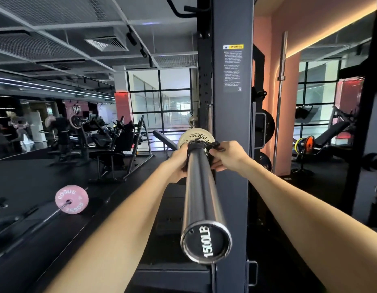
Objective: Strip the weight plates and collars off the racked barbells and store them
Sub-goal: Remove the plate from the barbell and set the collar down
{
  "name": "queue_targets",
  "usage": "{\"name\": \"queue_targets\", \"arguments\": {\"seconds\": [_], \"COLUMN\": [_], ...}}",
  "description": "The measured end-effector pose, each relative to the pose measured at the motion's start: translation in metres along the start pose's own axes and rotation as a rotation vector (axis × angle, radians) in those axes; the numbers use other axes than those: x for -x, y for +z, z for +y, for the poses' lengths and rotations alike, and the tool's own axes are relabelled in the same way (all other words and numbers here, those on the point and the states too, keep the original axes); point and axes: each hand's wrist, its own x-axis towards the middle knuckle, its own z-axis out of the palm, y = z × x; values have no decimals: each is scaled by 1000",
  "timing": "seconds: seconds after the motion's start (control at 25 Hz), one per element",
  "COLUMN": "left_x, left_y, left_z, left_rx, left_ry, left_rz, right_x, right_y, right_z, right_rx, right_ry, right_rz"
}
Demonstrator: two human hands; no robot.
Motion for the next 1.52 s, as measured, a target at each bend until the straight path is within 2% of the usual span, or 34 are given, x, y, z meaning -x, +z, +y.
{"name": "queue_targets", "arguments": {"seconds": [0.32, 0.6, 0.72, 0.8, 1.12, 1.2, 1.28, 1.44, 1.52], "left_x": [-55, -85, -83, -90, -94, -98, -100, -102, -101], "left_y": [1, 0, -1, -1, 4, 5, 6, 3, 2], "left_z": [-8, -17, -15, -17, -17, -19, -19, -8, -5], "left_rx": [96, 170, 236, 278, 350, 374, 408, 329, 242], "left_ry": [-54, -76, -90, -125, -146, -154, -134, -185, -189], "left_rz": [-73, -62, -81, -96, -38, -51, -60, -185, -197], "right_x": [-48, -63, -61, -56, -54, -53, -50, -54, -58], "right_y": [8, 11, 19, 21, 17, 16, 15, 17, 13], "right_z": [9, 7, -4, -12, -36, -39, -32, -10, -5], "right_rx": [65, 146, 495, 716, 934, 851, 599, 213, 109], "right_ry": [2, -33, -158, -209, -232, -234, -235, -71, -16], "right_rz": [23, 53, 119, 81, -167, -197, -194, -35, -14]}}
